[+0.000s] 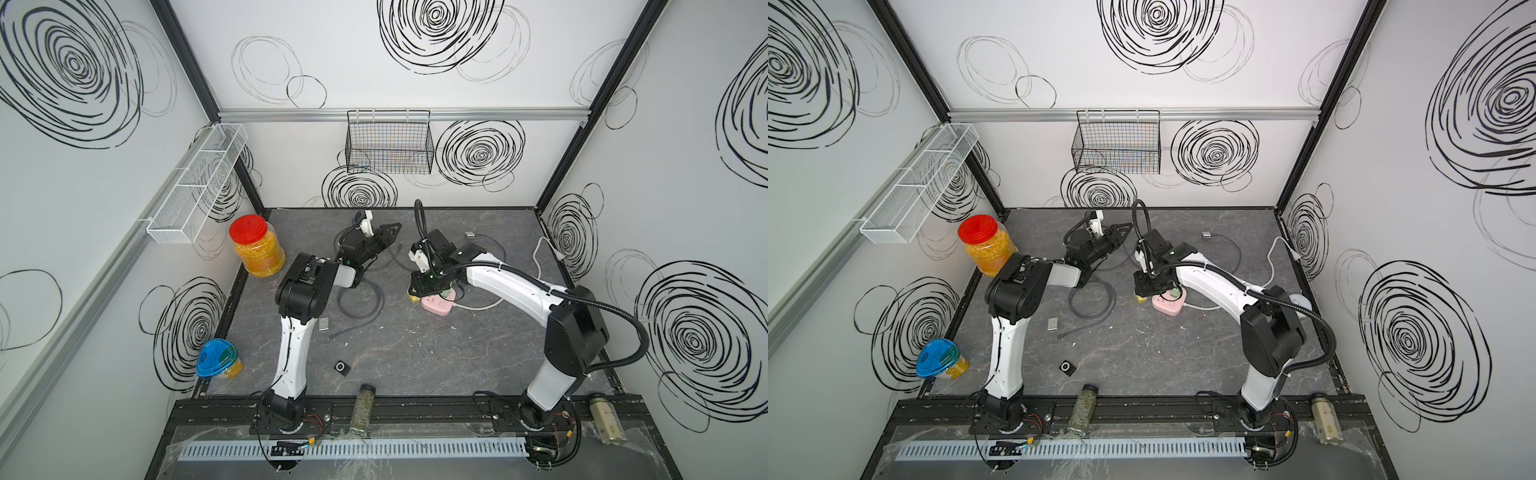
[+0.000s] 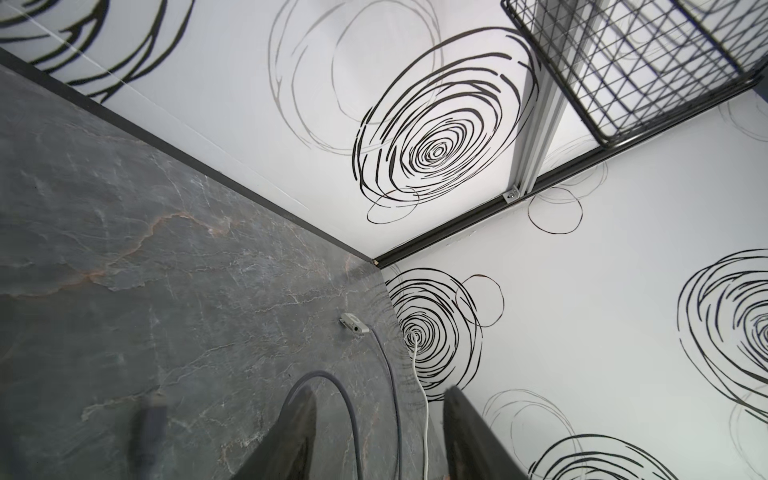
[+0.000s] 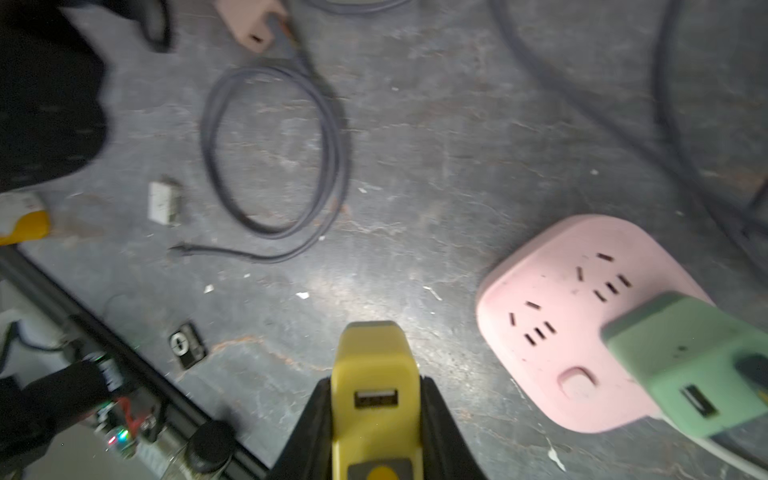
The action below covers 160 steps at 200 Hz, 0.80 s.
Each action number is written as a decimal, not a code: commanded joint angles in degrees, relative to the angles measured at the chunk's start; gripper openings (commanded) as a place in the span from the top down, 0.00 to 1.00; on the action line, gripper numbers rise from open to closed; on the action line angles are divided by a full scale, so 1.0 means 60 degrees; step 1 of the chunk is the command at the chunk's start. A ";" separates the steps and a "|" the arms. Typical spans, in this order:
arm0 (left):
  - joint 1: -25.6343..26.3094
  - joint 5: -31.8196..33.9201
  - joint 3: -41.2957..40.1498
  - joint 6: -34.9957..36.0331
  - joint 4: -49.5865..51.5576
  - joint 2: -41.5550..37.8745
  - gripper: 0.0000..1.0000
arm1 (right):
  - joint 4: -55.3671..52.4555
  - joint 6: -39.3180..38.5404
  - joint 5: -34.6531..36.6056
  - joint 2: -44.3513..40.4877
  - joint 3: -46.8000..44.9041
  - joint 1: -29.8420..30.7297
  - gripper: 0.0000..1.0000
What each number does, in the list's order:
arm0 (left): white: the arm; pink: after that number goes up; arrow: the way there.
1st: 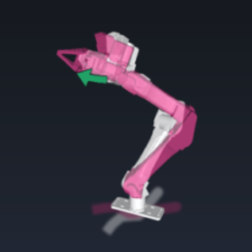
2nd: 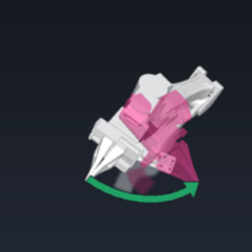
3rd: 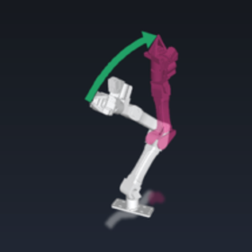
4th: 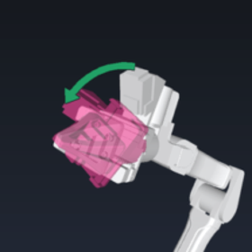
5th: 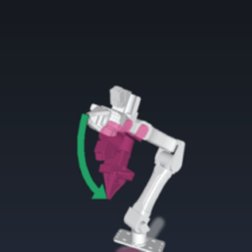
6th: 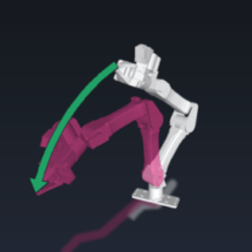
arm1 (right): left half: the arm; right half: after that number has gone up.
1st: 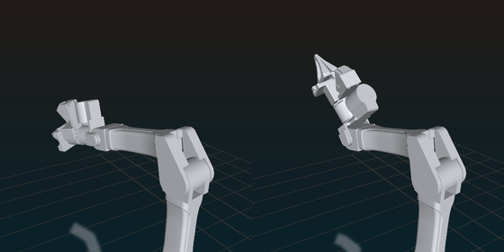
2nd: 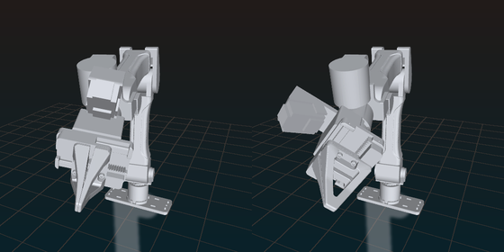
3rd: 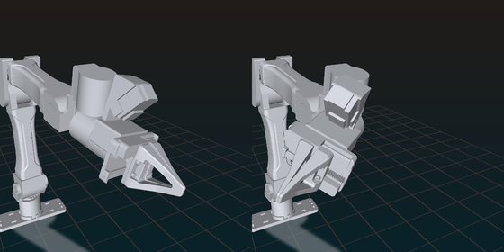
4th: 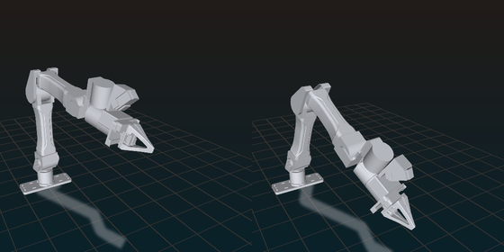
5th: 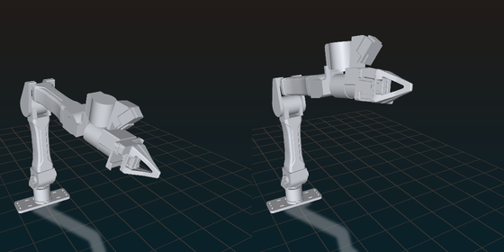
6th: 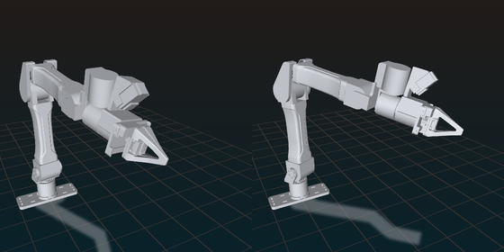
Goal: Charge mp3
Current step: Insert the plug into the socket.
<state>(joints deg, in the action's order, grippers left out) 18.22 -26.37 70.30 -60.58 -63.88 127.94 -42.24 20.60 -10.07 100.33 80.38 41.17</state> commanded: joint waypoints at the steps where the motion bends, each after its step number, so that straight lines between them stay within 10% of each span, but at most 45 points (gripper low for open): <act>1: 0.0040 0.0400 0.0088 0.0755 0.0109 -0.0654 0.47 | -0.0846 0.0975 0.2079 0.0372 0.0555 0.0252 1.00; 160: 0.0122 -0.0258 0.0382 0.0604 0.1162 -0.1138 0.49 | -0.2728 0.5318 0.5825 0.2163 0.2352 0.0507 1.00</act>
<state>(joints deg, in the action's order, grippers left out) 18.92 -26.26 70.85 -55.72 -55.53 123.07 -52.73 46.02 20.58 112.18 92.99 43.77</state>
